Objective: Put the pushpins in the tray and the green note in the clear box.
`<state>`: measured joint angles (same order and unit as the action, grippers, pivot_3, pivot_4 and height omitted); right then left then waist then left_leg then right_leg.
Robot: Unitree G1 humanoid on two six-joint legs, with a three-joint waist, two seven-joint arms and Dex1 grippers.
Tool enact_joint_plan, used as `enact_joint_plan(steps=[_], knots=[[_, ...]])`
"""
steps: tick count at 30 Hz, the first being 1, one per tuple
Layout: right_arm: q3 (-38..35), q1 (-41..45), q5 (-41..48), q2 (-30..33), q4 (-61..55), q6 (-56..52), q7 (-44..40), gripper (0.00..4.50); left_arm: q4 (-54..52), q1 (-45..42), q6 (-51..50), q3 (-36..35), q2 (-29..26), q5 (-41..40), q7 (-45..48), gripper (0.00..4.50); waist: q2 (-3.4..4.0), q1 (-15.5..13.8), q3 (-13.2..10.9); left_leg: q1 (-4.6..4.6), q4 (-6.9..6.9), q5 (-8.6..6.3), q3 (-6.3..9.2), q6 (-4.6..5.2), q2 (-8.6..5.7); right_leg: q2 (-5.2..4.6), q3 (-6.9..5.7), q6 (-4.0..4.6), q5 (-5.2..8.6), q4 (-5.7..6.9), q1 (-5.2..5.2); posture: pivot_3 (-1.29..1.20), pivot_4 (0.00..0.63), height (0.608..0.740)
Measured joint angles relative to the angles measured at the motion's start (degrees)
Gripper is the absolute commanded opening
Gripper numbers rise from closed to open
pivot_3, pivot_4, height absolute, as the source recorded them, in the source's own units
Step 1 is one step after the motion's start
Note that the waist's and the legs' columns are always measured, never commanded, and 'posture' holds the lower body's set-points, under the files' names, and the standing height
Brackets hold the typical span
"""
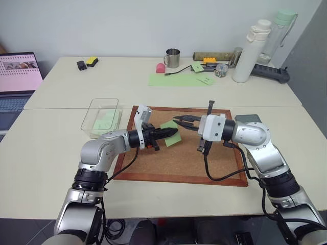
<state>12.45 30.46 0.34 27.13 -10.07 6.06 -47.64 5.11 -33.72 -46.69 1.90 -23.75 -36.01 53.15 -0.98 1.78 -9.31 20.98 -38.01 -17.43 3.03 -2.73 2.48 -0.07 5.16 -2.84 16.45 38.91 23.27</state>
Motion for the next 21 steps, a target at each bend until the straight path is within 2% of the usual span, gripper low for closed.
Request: enact_joint_plan(steps=[3, 9, 13, 18, 21], knots=[[-2.67, -1.83, 1.23, 0.24, -1.03, -3.33, 2.03, 0.0, -0.45, -0.46, -0.5, 0.01, 0.19, -0.25, 0.25, 0.03, 0.0, -0.07, 0.0, 0.01, -0.02, 0.0, -0.02, 0.0, -0.02, -0.02, 0.02, 0.0, 0.0, 0.0, -0.01, 0.0, 0.15, 0.74], [-14.6, -5.14, 5.88, 0.02, 3.11, -15.92, 10.9, 0.0, -3.89, -2.64, 0.41, 1.4, 0.23, -0.57, 2.63, 0.03, -0.02, -0.04, -0.01, 0.02, -0.02, 0.0, -0.02, 0.0, -0.02, -0.02, 0.01, 0.0, 0.0, 0.01, -0.01, 0.0, 0.15, 0.74], [-22.78, -4.9, 7.8, 0.79, 13.17, -23.99, 16.93, 0.0, -7.16, -6.07, 9.09, 6.31, -1.1, 5.4, 5.68, 0.03, 0.0, -0.11, -0.01, -0.04, 0.04, 0.01, -0.16, -0.01, -0.06, -0.04, 0.15, 0.0, 0.0, -0.02, -0.01, 0.0, 0.15, 0.74], [-27.52, -0.51, 11.29, 0.91, 22.8, -30.27, 20.18, 0.0, -6.67, -5.79, 23.47, 13.93, -1.92, 16.16, 8.46, 0.03, 0.08, 0.57, -0.06, -0.09, 0.08, 0.0, -0.23, 0.01, -0.05, 0.06, 0.33, 0.0, 0.0, -0.03, 0.02, 0.0, 0.15, 0.74], [-29.27, 1.48, 12.82, 1.06, 26.89, -32.08, 20.79, 0.0, -6.08, -4.48, 26.25, 14.83, -1.46, 18.15, 8.75, 0.03, 0.09, 0.59, -0.07, -0.06, 0.07, -0.02, -0.22, 0.04, -0.03, 0.07, 0.29, 0.0, 0.0, -0.04, 0.02, 0.0, 0.15, 0.74]])
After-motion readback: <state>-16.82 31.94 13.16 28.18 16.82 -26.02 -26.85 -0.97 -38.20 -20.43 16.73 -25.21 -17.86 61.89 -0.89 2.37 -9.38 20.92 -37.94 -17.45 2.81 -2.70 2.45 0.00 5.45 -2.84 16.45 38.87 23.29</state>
